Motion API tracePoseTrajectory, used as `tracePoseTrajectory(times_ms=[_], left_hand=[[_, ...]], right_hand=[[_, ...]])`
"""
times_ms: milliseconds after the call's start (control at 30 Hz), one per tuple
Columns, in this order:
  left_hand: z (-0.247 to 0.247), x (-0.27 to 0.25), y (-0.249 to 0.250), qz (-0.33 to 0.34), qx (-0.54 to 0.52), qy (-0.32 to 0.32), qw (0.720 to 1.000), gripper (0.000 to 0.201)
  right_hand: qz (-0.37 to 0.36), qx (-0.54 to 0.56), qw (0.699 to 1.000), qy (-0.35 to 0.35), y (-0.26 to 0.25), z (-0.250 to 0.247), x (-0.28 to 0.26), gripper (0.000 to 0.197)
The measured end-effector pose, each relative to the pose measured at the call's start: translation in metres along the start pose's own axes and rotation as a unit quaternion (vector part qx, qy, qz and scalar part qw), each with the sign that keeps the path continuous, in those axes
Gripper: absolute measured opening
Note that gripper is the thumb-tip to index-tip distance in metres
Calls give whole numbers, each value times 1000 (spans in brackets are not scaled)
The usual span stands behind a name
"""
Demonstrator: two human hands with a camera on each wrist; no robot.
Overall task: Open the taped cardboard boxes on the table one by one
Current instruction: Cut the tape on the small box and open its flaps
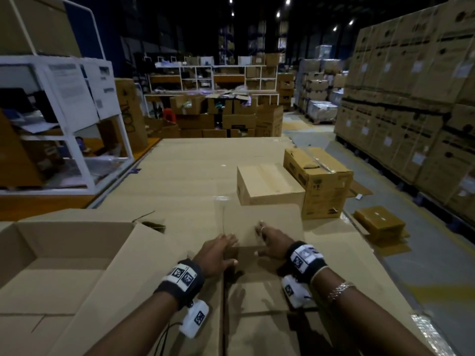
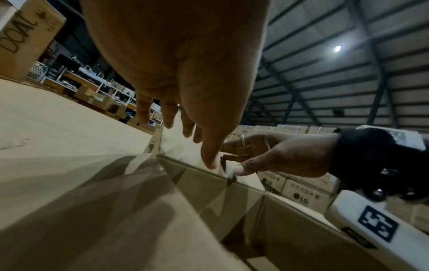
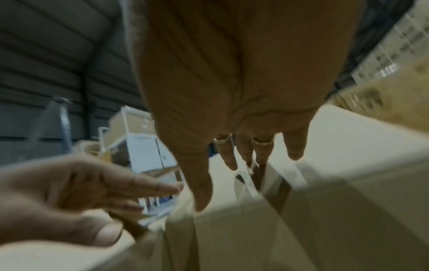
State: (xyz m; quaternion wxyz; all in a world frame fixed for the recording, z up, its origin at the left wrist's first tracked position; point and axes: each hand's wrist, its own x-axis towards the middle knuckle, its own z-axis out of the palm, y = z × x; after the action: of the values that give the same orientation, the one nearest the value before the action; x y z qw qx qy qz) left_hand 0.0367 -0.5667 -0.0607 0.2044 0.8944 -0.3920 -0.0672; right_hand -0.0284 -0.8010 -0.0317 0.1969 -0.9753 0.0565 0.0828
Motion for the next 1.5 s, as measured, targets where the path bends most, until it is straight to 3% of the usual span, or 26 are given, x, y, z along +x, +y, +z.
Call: tracePoseTrajectory(times_ms=[67,133,267,333,400,567,767,867,1033,1167,1367,1433,1500], left_hand=[[4,8,-11,-20,28,-32,999,74],[6,11,-17,-18,37,-51,998,68],[15,13,-27,12,13,-5,1000,41],[26,11,-37,8,5,8,1000,52],[35,8,-42,4,-10,21,1000,62],[46,6,-47,17,-93,64,993,60],[51,6,-52,37,-117,65,990,61],[50,9,-50,31,-131,62,989,63],[43,10,-55,37,-123,21,991,64],[18,3,-50,16,-46,-48,998,69],[-6,-28,-31,-21,-36,-53,998,55],[-11,-41,-15,-19,-55,-61,996,52],[-16,-59,4,-19,-99,-62,993,51]], right_hand=[[11,15,1000,-3,4,23,14,69],[8,10,999,39,8,48,22,53],[24,-47,982,180,9,81,26,24],[26,-78,979,188,9,86,26,19],[17,-86,977,195,12,88,27,20],[-13,-22,989,144,30,73,30,30],[71,-29,988,137,77,48,21,24],[91,-46,984,145,75,47,22,25],[116,-42,980,155,64,46,18,23],[125,-50,985,105,62,38,6,23],[143,6,990,-3,48,-12,-49,59],[132,13,990,-35,33,-26,-85,56],[96,21,994,-55,15,-29,-129,42]])
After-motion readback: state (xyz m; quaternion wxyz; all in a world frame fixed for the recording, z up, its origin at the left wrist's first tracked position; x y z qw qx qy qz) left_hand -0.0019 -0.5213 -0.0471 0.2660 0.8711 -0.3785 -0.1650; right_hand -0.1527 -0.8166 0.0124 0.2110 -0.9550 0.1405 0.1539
